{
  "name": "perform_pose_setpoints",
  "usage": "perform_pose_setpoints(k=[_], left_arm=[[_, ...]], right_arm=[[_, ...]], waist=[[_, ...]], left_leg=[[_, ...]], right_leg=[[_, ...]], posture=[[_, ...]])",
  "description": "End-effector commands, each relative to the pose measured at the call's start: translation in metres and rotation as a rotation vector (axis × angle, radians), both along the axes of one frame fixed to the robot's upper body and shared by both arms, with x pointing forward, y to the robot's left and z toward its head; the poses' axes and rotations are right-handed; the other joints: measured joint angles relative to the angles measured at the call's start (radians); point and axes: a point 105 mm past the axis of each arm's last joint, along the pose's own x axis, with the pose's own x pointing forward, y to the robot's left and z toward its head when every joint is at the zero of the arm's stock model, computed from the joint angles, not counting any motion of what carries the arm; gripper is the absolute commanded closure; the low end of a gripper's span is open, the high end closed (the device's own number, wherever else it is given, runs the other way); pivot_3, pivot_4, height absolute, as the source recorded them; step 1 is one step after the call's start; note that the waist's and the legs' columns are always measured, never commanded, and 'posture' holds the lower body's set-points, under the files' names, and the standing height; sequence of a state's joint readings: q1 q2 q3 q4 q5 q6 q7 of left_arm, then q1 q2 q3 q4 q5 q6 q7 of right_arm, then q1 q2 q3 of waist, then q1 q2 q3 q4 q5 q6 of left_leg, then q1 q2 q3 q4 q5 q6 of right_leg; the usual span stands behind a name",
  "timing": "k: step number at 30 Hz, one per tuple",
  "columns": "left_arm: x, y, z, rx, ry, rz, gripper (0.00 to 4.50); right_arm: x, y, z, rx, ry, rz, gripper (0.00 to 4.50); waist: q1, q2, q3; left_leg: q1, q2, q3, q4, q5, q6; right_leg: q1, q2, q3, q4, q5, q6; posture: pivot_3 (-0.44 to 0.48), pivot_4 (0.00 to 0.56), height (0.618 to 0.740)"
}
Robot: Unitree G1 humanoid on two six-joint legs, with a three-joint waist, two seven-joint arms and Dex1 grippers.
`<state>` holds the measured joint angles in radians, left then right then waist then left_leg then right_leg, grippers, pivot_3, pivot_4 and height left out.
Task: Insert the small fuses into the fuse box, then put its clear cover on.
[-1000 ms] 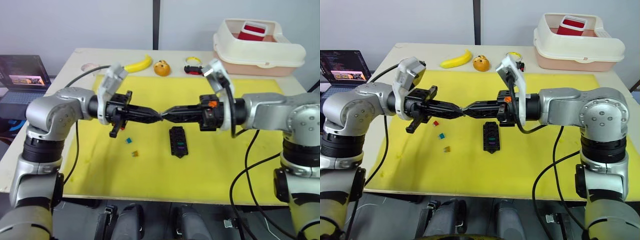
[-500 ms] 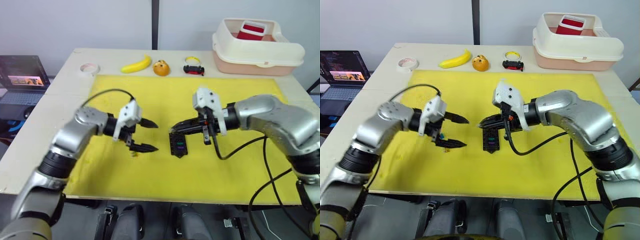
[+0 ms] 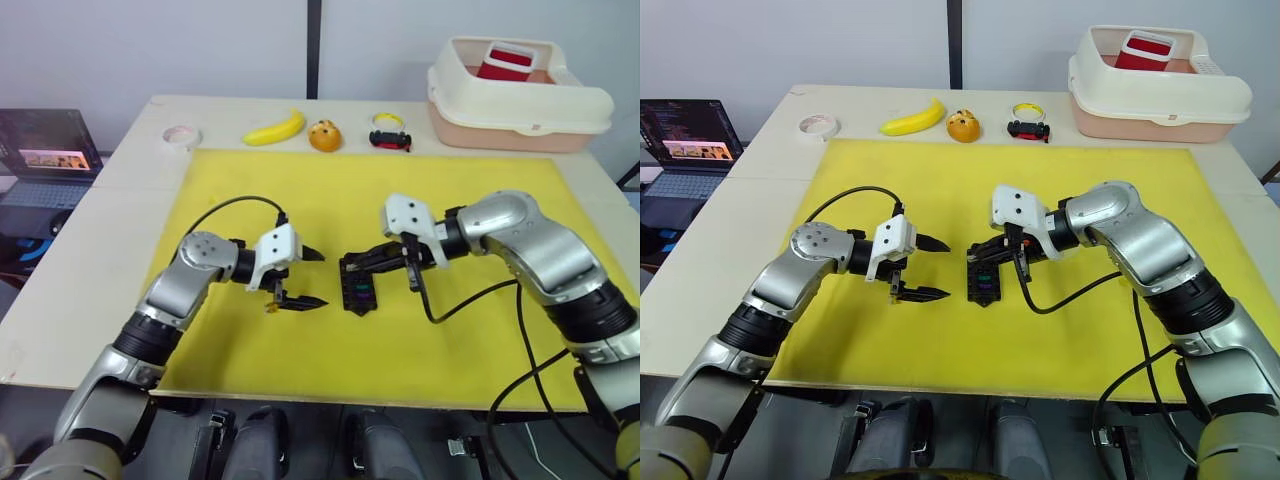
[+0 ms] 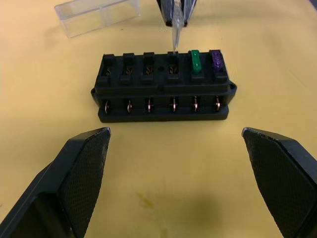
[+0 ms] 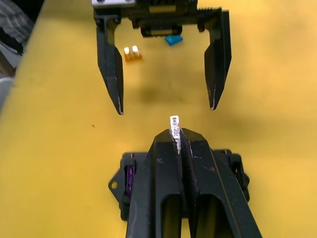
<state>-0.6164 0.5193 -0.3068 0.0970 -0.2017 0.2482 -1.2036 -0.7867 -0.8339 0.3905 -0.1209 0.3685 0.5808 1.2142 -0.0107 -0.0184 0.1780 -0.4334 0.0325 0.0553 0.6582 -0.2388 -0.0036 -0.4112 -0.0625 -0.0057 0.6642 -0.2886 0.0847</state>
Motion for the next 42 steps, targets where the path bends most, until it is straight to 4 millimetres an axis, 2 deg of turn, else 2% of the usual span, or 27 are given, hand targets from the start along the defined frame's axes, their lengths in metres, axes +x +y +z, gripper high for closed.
perform_pose_setpoints(k=[1, 19, 42], left_arm=[[-0.001, -0.008, 0.005, -0.007, -0.036, -0.015, 0.02], [-0.002, -0.016, 0.001, 0.003, -0.029, -0.021, 0.02], [-0.003, -0.018, 0.001, 0.005, -0.027, -0.027, 0.02]], right_arm=[[0.001, -0.001, 0.003, -0.009, -0.039, 0.019, 4.50], [0.008, -0.006, -0.003, -0.050, -0.036, 0.023, 4.50], [0.005, -0.008, -0.009, -0.060, -0.013, 0.012, 4.50]], waist=[[0.000, 0.000, 0.000], [0.000, 0.000, 0.000], [0.001, 0.000, 0.000]], left_leg=[[0.000, 0.000, 0.000, 0.000, 0.000, 0.000], [0.000, 0.000, -0.001, 0.002, 0.000, 0.000], [0.000, 0.000, -0.001, 0.003, 0.000, 0.000]], right_leg=[[0.000, 0.000, 0.000, 0.000, 0.000, 0.000], [0.001, 0.000, 0.000, 0.001, 0.000, 0.000], [0.002, 0.000, -0.001, 0.001, 0.000, 0.001]], posture=[[0.000, 0.150, 0.740], [0.000, 0.150, 0.740], [0.000, 0.150, 0.740]])
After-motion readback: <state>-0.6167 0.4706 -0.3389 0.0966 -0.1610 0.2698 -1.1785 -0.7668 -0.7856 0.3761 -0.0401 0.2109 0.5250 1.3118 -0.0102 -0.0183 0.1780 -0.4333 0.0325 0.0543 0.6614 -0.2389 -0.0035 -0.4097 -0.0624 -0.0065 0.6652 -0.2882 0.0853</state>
